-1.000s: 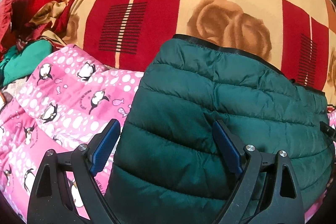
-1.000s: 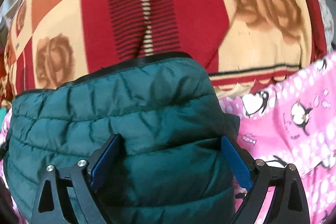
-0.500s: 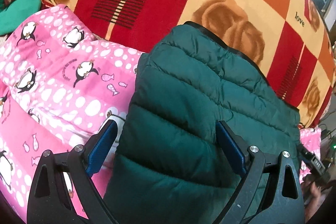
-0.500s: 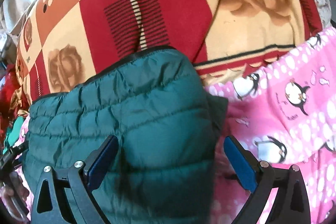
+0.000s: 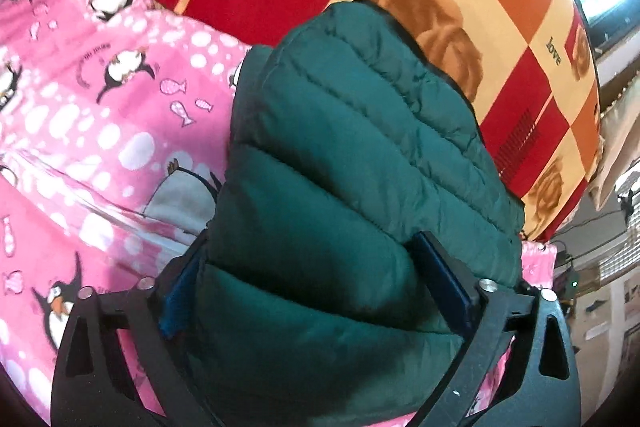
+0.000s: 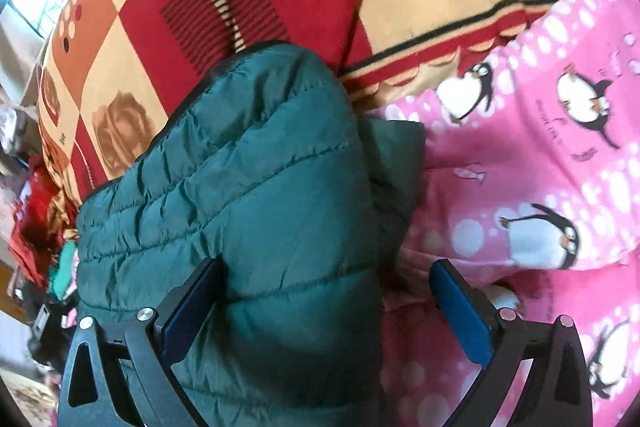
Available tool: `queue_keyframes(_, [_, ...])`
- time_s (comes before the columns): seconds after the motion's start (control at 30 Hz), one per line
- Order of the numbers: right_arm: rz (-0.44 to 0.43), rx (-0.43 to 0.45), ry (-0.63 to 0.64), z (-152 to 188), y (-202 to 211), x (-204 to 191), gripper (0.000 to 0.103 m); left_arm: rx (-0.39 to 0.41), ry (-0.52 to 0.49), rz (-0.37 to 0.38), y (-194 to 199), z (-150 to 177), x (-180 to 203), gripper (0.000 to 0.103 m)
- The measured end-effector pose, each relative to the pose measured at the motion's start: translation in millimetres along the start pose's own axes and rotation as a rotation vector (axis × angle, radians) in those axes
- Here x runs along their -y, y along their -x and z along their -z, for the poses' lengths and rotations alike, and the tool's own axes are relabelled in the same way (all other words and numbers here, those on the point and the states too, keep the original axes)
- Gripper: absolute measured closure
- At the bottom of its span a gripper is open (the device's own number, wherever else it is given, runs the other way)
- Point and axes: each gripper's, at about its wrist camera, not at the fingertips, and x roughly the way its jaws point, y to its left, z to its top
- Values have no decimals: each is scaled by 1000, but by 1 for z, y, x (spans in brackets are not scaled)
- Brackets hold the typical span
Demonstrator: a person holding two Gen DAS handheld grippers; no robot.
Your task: Fold large clothes
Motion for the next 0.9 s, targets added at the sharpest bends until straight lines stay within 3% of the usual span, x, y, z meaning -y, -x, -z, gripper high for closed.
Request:
queue_keyframes(0.17, [-57,-17,49,-3,-16,-5,0,-39,-19,21,-17,-5,3,0])
queue_keyframes(0.5, [-75,-17,84,-2,-20,-10,0,-53,-33,6,-30,-6,8,0])
queue_keyframes(0.53, [-78,-7,92,0,-18,-15,7,-57,-48,-2,-30,-6,11,1])
queue_keyframes(0.57, [-77,11,104,3,-13,-19,12,-52,-59,-3,-28,-5,11,6])
queue_keyframes(0.63, [-70,34,124,6,-5,-29,31,-32,-89,0,-22,-3,17,19])
queue_keyframes(0.73, [-62,50,140,8,4,-42,47,-8,-131,-20,-10,0,28,38])
queue_keyframes(0.83, [-93,70,125,9,21,-47,57,7,-137,-12,7,0,34,52])
queue_keyframes(0.9, [-111,83,131,12,34,-53,60,18,-148,-1,22,2,40,57])
